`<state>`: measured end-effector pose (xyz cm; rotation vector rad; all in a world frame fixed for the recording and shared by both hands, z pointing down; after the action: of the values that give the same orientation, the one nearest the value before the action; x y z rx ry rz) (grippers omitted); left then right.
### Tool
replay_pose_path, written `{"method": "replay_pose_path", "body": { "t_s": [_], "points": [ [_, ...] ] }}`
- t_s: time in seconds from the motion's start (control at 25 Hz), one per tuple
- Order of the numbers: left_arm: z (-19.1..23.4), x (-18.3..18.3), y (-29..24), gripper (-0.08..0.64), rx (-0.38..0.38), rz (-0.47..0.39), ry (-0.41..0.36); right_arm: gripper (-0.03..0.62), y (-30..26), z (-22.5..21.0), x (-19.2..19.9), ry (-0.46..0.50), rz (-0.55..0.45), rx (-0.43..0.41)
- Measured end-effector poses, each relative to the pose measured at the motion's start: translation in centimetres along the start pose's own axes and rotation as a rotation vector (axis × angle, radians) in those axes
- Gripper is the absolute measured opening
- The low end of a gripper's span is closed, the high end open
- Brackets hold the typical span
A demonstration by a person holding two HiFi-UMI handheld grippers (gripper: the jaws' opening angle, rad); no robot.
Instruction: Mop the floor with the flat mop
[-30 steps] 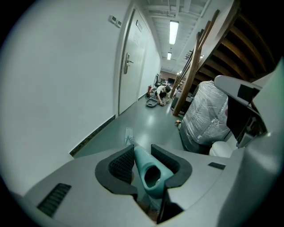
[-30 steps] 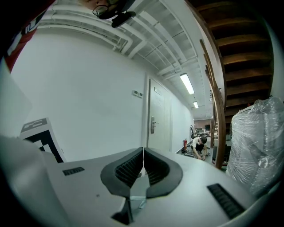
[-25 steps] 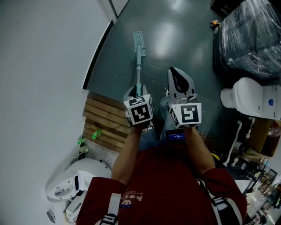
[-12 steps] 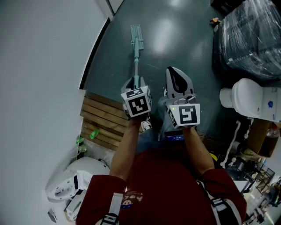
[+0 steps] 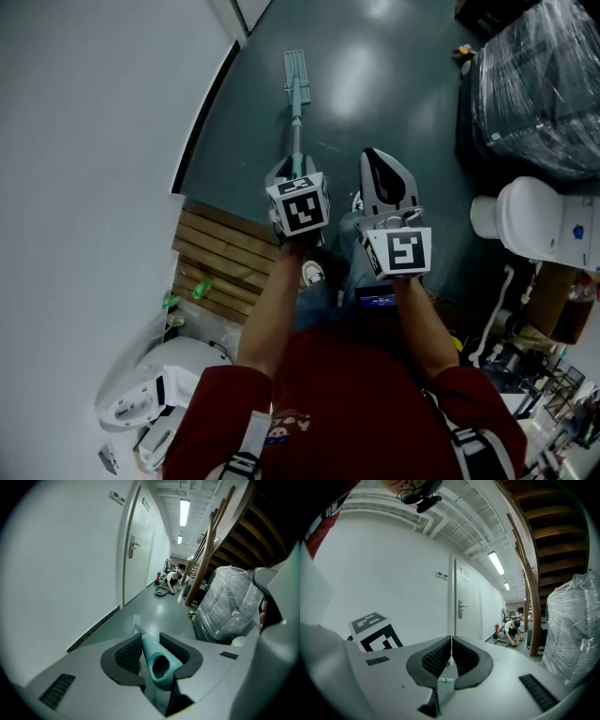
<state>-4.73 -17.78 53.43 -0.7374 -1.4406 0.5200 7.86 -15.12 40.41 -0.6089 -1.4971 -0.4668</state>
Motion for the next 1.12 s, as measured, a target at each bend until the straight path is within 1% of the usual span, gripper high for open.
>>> {"method": "replay_pose_path", "body": {
  "t_s": [0.12,0.48,0.88,1.12],
  "points": [
    [-0.2,-0.6,-1.1,0.133,0.0,-0.008,-0.013,0.02,-0.1,-0.1,-0.1,0.004,0.008,-0.001],
    [-0.9,-1.8,-3.1,0.133,0.0,-0.018,-0.016,0.02,0.5,-0.6,0.4,0.011,0.028,0.004],
    [-1.1,-2.5,-4.8,0.133,-0.003,-0.013,-0.004,0.02,0.9,-1.0,0.6,0.019,0.041,0.004],
    [-1.2,-2.7,-5.0,0.132,-0.004,-0.012,0.004,0.02,1.1,-1.0,0.6,0.016,0.041,0.005]
  ]
}}
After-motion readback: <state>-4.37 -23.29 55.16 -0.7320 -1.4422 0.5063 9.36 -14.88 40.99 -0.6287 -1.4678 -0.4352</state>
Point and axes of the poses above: the fingertips, and each gripper's own axes: y backward along the fingers, z to its left, x out of its underside, the point moved 2 cm from there along y, backward along the fingers, and after that the axes turned 14 degrees about -x, right-handed, at the moved point
